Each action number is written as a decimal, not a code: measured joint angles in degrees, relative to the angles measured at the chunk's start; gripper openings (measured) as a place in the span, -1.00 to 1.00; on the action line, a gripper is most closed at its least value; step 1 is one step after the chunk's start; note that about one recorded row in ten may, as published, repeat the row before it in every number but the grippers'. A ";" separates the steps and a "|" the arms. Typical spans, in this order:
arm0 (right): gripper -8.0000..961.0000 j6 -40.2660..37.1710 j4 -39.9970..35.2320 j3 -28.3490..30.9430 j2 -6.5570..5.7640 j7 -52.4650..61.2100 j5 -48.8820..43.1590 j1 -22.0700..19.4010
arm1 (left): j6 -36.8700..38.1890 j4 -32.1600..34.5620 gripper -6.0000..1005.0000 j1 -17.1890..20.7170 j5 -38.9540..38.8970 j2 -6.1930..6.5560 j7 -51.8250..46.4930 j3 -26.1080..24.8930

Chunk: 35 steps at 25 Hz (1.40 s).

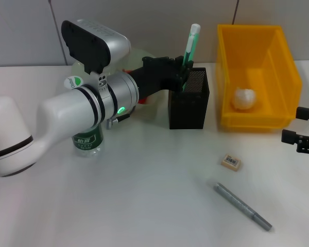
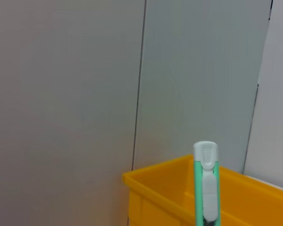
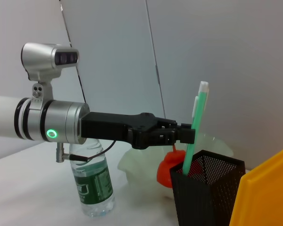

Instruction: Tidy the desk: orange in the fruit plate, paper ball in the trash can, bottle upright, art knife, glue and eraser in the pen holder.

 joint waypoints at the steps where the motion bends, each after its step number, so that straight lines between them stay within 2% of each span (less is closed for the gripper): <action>1: 0.74 0.07 0.03 -0.09 0.00 0.00 -0.12 0.06 | -0.01 0.00 -0.41 0.00 -0.01 0.00 0.00 0.03; 15: 0.74 0.28 0.07 -0.67 0.09 0.23 -0.32 0.28 | 0.33 0.16 -0.38 0.54 -0.10 0.00 0.25 1.17; 18: 0.74 0.13 0.07 -0.66 0.09 0.24 -0.32 0.27 | 0.45 0.44 0.02 0.80 -0.10 0.00 0.16 1.16; 23: 0.74 -0.16 0.07 -0.67 0.09 0.53 -0.32 0.25 | 2.11 1.31 0.32 2.14 -0.07 0.01 -0.08 1.04; 24: 0.74 -0.23 -0.10 -0.97 0.09 1.20 -0.32 0.25 | 4.97 2.42 0.38 4.64 0.21 0.41 -0.82 0.57; 26: 0.74 -0.28 -0.26 -1.19 0.08 1.74 -0.32 0.24 | 6.73 3.30 0.41 6.09 0.38 0.71 -1.03 0.28; 27: 0.74 -0.30 -0.59 -1.87 -0.01 2.69 -0.32 0.24 | 9.12 4.56 0.43 8.28 0.65 1.22 -1.21 -0.24; 28: 0.74 -0.33 -1.09 -2.70 -0.09 3.91 -0.32 0.25 | 15.31 7.71 0.45 12.57 2.20 2.35 -1.37 -1.60; 29: 0.74 -0.22 -2.48 -4.04 -0.19 6.42 -0.32 0.25 | 16.34 8.54 0.47 13.60 2.58 2.64 -1.45 -1.94; 33: 0.74 -0.06 -6.44 -6.72 -0.09 11.92 -0.66 0.30 | 25.07 16.88 0.55 23.04 9.98 5.01 -4.67 -6.48; 34: 0.74 -0.04 -9.61 -8.90 -0.05 16.06 -1.90 0.62 | 29.72 20.01 0.56 27.26 15.00 5.49 -7.30 -10.38; 35: 0.74 -0.04 -9.61 -8.90 -0.05 16.06 -1.90 0.62 | 29.72 20.01 0.57 27.26 15.00 5.49 -7.30 -10.38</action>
